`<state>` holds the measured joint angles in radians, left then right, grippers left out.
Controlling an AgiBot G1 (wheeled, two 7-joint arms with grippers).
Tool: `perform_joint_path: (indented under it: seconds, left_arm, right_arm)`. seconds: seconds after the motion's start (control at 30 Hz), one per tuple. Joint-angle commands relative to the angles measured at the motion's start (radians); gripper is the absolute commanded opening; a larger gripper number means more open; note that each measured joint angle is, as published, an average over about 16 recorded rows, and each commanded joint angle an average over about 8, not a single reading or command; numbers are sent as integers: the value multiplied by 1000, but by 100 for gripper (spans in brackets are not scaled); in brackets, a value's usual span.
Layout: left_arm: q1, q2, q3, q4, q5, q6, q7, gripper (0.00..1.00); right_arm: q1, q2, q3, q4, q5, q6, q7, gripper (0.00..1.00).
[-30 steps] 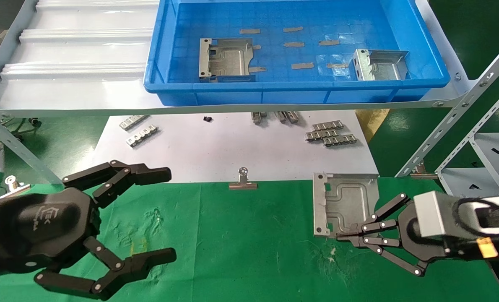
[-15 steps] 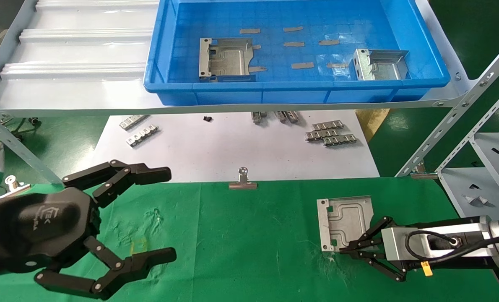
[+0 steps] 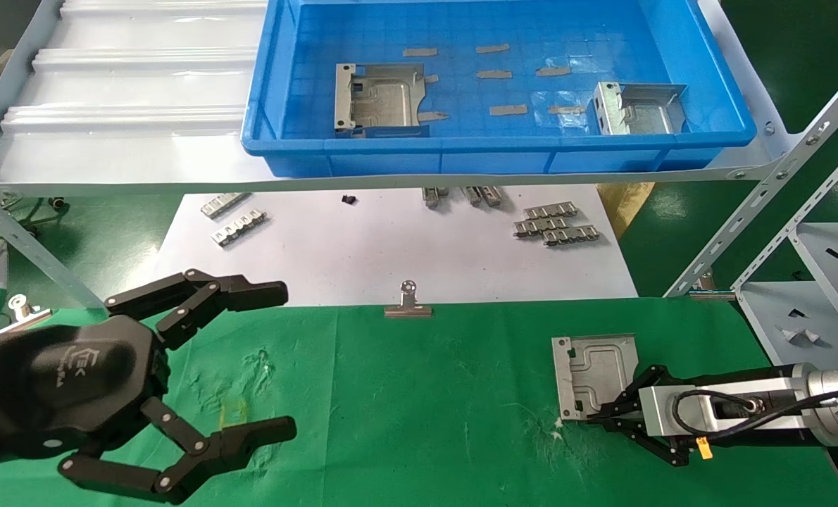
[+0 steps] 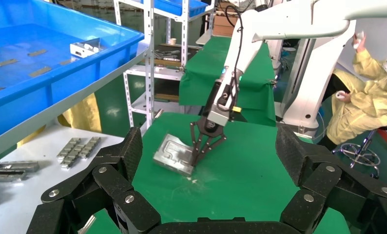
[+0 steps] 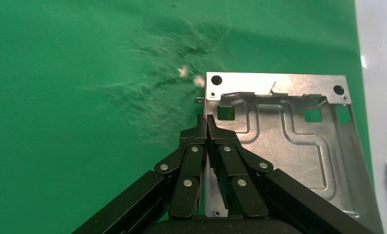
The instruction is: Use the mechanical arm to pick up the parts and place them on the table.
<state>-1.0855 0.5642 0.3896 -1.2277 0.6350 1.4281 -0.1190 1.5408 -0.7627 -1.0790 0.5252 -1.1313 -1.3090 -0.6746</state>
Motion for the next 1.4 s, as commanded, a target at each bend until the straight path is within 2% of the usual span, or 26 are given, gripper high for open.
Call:
perform_joint_path:
  seconds: [0.03, 0.07, 0.1, 0.27, 0.47, 0.77, 0.97, 1.23, 1.4]
  left_arm:
    - [0, 0, 0, 0, 0, 0, 0, 100]
    - [0, 0, 0, 0, 0, 0, 0, 100]
    - [0, 0, 0, 0, 0, 0, 0, 100]
    - [0, 0, 0, 0, 0, 0, 0, 100]
    - [0, 0, 0, 0, 0, 0, 0, 100]
    - [0, 0, 0, 0, 0, 0, 0, 100]
    - [0, 0, 0, 0, 0, 0, 0, 100]
    - [0, 0, 0, 0, 0, 0, 0, 100]
    - [0, 0, 0, 0, 0, 0, 0, 100]
  right_arm:
    - [1, -6, -2, -13, -9, 13, -13, 89]
    - [-1, -9, -1, -16, -8, 17, -18, 97]
    - [-2, -11, 0, -19, -7, 22, -24, 100]
    - [-6, -18, 7, -26, -1, 36, -54, 100]
    - [15, -13, 18, -22, 19, -2, -51, 100]
    - [36, 16, 102, -6, 183, -103, 16, 100]
    - [30, 18, 141, -14, 250, -133, 47, 100]
    - [25, 19, 133, -4, 231, -122, 44, 100]
    - [0, 26, 167, 36, 239, -125, 85, 100]
